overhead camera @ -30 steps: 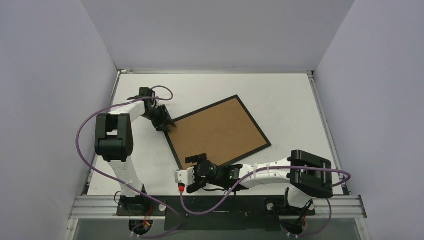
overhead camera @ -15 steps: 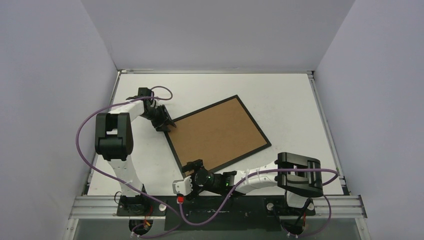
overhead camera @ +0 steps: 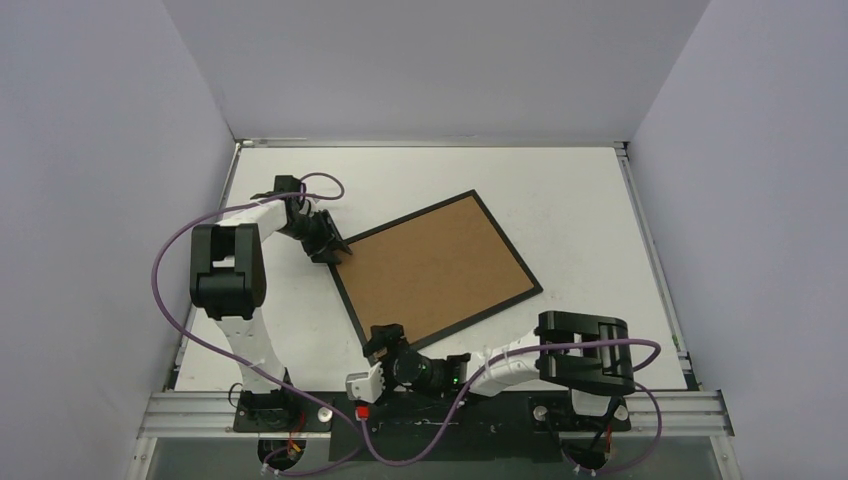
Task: Put the photo into the frame
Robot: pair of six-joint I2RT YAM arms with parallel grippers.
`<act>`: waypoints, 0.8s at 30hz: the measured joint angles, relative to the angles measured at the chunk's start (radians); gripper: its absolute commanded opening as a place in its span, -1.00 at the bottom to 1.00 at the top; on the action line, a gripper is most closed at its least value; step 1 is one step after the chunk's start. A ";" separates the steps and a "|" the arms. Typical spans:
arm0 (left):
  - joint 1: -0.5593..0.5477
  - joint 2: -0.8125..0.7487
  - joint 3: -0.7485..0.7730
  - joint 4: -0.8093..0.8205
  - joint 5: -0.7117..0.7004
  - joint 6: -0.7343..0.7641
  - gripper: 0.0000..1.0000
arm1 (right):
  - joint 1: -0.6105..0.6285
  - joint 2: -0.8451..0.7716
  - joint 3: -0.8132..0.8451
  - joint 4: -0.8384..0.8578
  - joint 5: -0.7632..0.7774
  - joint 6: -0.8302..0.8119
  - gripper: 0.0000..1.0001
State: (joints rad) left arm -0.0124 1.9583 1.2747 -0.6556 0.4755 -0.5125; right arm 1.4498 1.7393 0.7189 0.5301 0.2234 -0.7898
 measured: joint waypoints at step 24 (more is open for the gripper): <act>0.008 0.030 0.031 -0.034 0.042 0.024 -0.21 | 0.042 0.180 -0.129 0.424 0.189 -0.311 -0.50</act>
State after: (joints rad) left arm -0.0048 1.9884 1.3060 -0.6899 0.5171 -0.4881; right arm 1.4921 1.9198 0.5896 0.9539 0.4126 -1.1004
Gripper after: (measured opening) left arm 0.391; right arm 0.351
